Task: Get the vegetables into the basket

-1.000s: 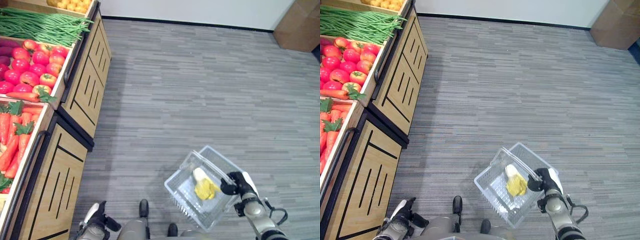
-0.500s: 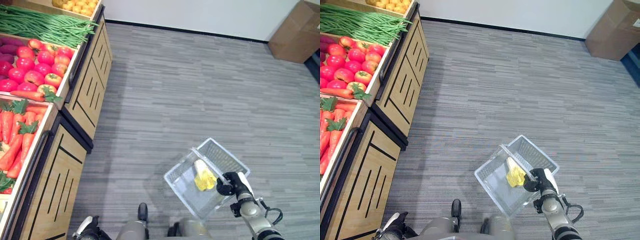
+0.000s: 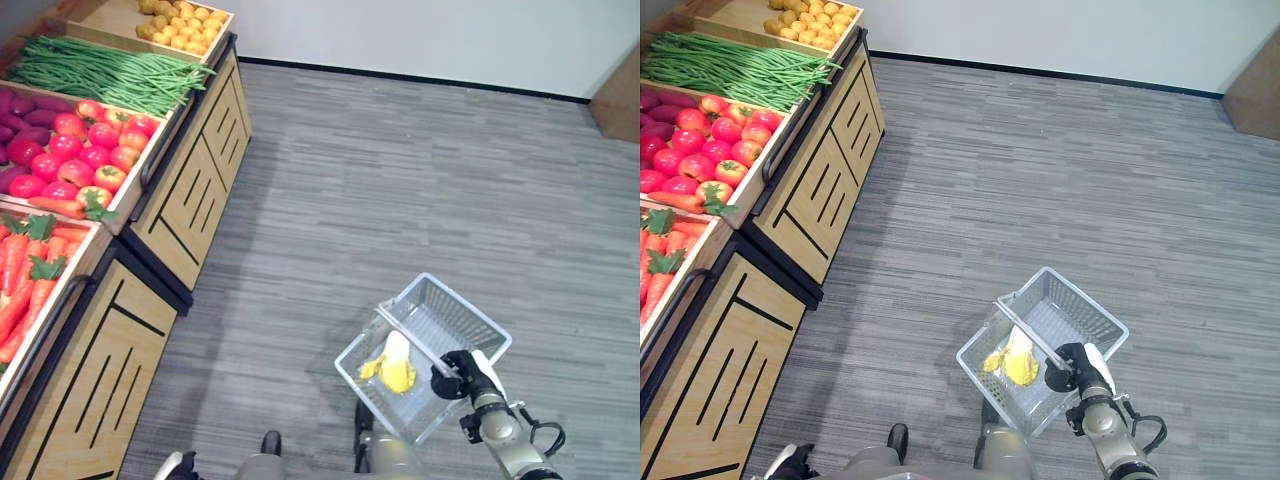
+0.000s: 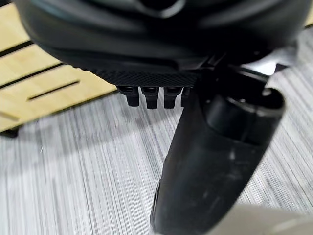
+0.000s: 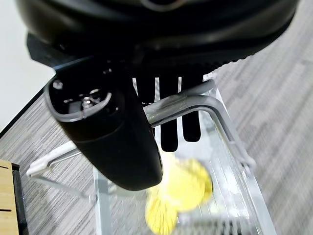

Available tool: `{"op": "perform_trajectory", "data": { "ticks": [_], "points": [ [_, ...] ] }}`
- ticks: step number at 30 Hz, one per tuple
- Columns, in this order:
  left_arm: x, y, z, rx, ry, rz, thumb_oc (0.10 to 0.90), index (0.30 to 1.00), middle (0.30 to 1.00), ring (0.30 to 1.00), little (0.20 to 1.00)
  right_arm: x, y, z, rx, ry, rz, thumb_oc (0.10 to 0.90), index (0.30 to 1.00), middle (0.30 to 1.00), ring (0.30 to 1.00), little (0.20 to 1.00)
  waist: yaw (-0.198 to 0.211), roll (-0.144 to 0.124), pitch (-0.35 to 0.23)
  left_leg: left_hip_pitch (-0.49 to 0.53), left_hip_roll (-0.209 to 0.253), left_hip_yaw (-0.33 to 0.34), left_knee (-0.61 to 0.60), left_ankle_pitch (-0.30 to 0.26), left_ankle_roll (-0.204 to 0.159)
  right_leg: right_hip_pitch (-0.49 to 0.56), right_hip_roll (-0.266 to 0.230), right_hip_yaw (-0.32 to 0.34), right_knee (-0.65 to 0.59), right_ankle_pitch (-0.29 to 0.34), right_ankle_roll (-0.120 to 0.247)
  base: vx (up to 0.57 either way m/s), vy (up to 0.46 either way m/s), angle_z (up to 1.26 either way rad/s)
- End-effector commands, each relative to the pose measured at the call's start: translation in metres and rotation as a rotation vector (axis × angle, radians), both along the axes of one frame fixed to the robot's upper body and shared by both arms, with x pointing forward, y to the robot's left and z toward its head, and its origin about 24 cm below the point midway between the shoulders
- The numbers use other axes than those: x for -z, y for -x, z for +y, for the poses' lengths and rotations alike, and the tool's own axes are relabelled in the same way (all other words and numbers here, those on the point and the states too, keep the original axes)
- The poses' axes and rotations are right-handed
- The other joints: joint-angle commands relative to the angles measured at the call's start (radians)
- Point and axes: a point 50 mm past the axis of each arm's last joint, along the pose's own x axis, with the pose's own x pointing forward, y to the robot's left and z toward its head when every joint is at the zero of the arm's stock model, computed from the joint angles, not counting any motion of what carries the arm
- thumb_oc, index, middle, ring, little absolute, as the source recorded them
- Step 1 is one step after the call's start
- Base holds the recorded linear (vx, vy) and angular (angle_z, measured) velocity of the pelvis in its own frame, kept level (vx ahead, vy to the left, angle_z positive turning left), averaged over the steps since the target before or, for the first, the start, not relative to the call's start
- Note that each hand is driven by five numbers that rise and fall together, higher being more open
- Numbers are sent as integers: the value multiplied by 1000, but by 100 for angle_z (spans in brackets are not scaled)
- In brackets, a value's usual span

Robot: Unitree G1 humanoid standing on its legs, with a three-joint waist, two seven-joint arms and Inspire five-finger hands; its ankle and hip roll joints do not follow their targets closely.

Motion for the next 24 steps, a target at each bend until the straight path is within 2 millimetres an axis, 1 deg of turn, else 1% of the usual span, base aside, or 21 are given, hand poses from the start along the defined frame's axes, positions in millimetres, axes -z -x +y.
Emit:
{"op": "perform_trajectory", "data": {
  "ticks": [1,2,3,4,5,6,7,8,9,10,11,12,13,14,15,16,17,18,20,22,24],
  "points": [
    [-12,-20,22,-34,-64,-81,900,1000,1000,1000,1000,-50,-37,-16,-29,46,-271,400,300,300,300,300,-18,-26,-31,65,-10,-5,114,-28,-22,-83,-33,50,127,-44,59,175,-188,30],
    [-12,-24,22,-44,-64,-95,900,1000,1000,1000,1000,-48,-32,-22,-5,53,-257,400,300,300,300,300,-13,-23,-24,22,-3,-5,196,35,-36,-58,-22,39,121,-61,37,156,-186,23],
    [-13,-27,21,-47,-59,-106,900,1000,1000,1000,1000,-49,-31,-26,2,62,-256,400,300,300,300,300,-10,-27,-13,-22,-4,0,275,75,-43,-40,-22,30,115,-72,21,152,-185,21],
    [-13,-27,21,-47,-59,-106,900,1000,1000,1000,1000,-49,-31,-26,2,62,-257,400,300,300,300,300,-13,-26,-13,-29,-4,-4,283,71,-43,-41,-22,26,115,-72,21,119,-196,25],
    [-14,-34,20,-50,-57,-131,900,1000,1000,1000,1000,-49,-27,-32,29,69,-257,400,300,300,300,300,-11,-36,13,-102,5,37,405,110,-43,-10,-24,1,114,-94,-3,115,-201,30],
    [-16,-39,20,-50,-57,-145,900,1000,1000,1000,1000,-49,-24,-36,44,78,-256,400,300,300,300,300,-13,-39,26,-140,22,83,404,119,-38,6,-33,-17,113,-105,-7,118,-200,42],
    [-16,-39,20,-50,-57,-145,900,1000,1000,1000,1000,-49,-24,-36,44,78,-256,400,300,300,300,300,-14,-38,26,-143,23,81,407,117,-38,6,-33,-18,113,-106,-7,114,-111,50],
    [-18,-48,18,-32,-59,-167,900,1000,1000,1000,1000,-49,-21,-41,83,86,-254,400,300,300,300,300,-14,-42,45,-218,46,159,347,91,-30,37,-47,-44,108,-125,-2,79,-44,59],
    [-18,-48,18,-31,-59,-167,900,1000,1000,1000,1000,-48,-21,-41,83,85,-254,400,300,300,300,300,-15,-42,44,-219,45,159,349,90,-30,37,-48,-45,108,-126,-1,207,-15,85],
    [-18,-52,15,-7,-58,-173,900,1000,1000,1000,1000,-51,-17,-47,113,106,-264,400,300,300,300,300,-16,-30,48,-295,63,233,229,90,-33,70,-55,-74,94,-146,13,187,65,76],
    [-18,-53,14,1,-59,-173,900,1000,1000,1000,1000,-52,-18,-48,114,112,-270,400,300,300,300,300,-11,-27,48,-304,66,235,198,102,-36,75,-56,-73,92,-149,17,185,62,77],
    [-18,-53,14,1,-59,-173,900,1000,1000,1000,1000,-52,-18,-48,114,112,-270,400,300,300,300,300,-10,-27,48,-303,66,236,197,103,-36,75,-56,-73,92,-149,17,152,85,38],
    [-17,-51,14,5,-62,-168,900,1000,1000,1000,1000,-52,-18,-48,121,113,-276,400,300,300,300,300,-7,-13,45,-314,68,257,112,168,-52,89,-45,-73,84,-158,22,343,177,25],
    [-16,-47,14,7,-61,-157,900,1000,1000,1000,1000,-47,-16,-48,126,121,-254,400,300,300,300,300,11,-4,34,-335,73,264,29,222,-65,132,-41,-60,65,-166,32,474,257,4],
    [-15,-43,15,3,-64,-144,900,1000,1000,1000,1000,-47,-16,-47,117,121,-247,400,300,300,300,300,17,-2,25,-334,78,261,24,236,-68,148,-42,-54,59,-170,35,380,203,-8],
    [-15,-43,15,3,-64,-144,900,1000,1000,1000,1000,-47,-16,-47,117,121,-247,400,300,300,300,300,17,-3,26,-331,78,262,23,236,-68,150,-42,-53,59,-170,36,252,162,-23],
    [-14,-37,16,-7,-60,-125,900,1000,1000,1000,1000,-45,-14,-45,105,116,-233,400,300,300,300,300,17,-7,15,-304,74,281,20,212,-59,166,-49,-46,62,-183,45,340,270,-35],
    [-14,-35,18,4,-65,-114,900,1000,1000,1000,1000,-39,-10,-41,98,113,-204,400,300,300,300,300,22,-19,3,-297,49,294,31,205,-44,181,-73,-46,76,-187,58,336,271,-34],
    [-14,-35,18,4,-65,-115,900,1000,1000,1000,1000,-39,-10,-41,98,113,-205,400,300,300,300,300,23,-18,1,-301,51,294,31,206,-43,177,-71,-45,75,-185,57,183,185,-12],
    [-14,-32,21,-1,-68,-108,900,1000,1000,1000,1000,-32,-9,-36,96,94,-175,400,300,300,300,300,29,-50,-2,-285,8,303,76,141,-6,177,-122,-19,124,-125,84,281,344,4],
    [-16,-33,24,-3,-71,-116,900,1000,1000,1000,1000,-30,-12,-31,82,85,-173,400,300,300,300,300,36,-65,-5,-283,-15,303,94,113,10,165,-138,-2,137,-77,97,207,264,-1]
  ]
}}
